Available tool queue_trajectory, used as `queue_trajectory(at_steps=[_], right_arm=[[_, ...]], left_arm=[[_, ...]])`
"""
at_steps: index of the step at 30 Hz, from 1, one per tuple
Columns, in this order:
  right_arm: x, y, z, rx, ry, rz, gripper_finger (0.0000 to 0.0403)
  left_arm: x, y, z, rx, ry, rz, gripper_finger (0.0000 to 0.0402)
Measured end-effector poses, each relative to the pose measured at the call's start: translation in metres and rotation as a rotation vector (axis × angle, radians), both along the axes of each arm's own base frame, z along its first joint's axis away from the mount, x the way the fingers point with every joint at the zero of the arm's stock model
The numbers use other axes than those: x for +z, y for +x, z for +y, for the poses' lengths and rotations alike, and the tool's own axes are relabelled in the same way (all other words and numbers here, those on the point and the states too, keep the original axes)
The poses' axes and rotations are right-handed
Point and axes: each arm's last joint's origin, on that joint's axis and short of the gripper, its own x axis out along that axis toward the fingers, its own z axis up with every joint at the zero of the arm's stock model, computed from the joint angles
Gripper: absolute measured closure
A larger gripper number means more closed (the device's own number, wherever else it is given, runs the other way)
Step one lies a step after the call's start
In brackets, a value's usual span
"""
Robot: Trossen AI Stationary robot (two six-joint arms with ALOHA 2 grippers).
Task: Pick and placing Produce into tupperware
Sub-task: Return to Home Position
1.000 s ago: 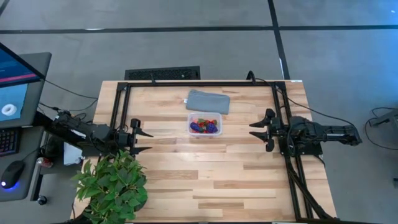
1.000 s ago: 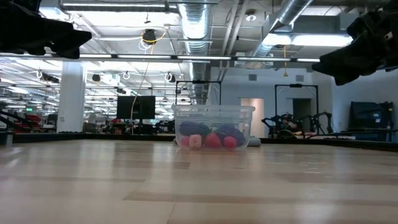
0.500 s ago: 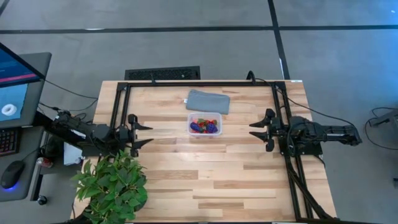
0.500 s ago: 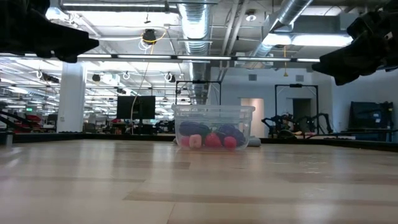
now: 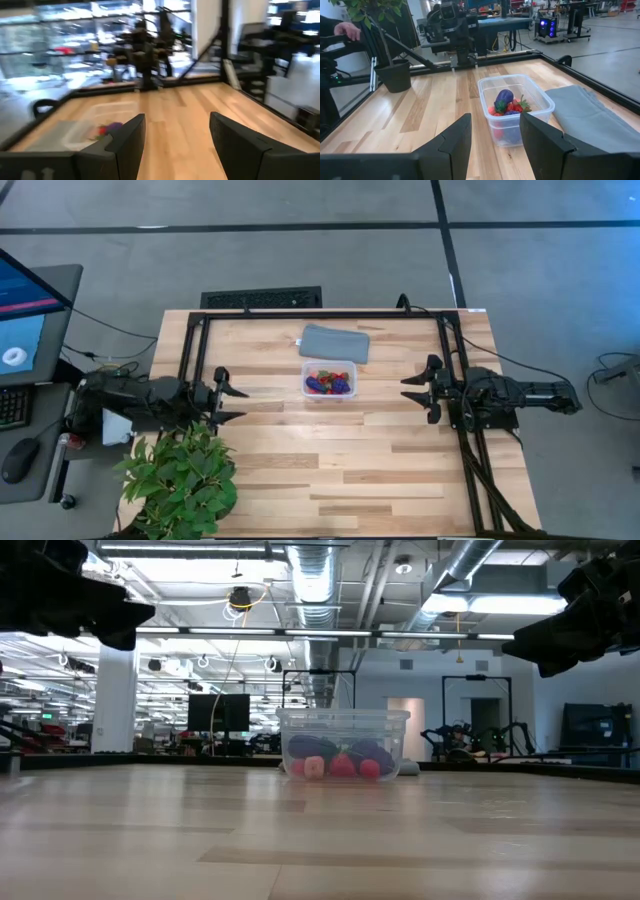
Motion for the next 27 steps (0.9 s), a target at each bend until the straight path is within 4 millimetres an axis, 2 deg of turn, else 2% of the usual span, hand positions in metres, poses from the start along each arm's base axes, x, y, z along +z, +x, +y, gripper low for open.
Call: queue_trajectory(at_steps=[4, 27], right_arm=[[0.000, 0.000, 0.000, 0.000, 0.000, 0.000, 0.0212], [0.000, 0.000, 0.000, 0.000, 0.000, 0.000, 0.0212]], left_arm=[[-0.001, 0.001, 0.007, -0.062, -0.012, 0.006, 0.0189], [-0.002, 0.001, 0.012, 0.039, -0.018, 0.018, 0.0189]])
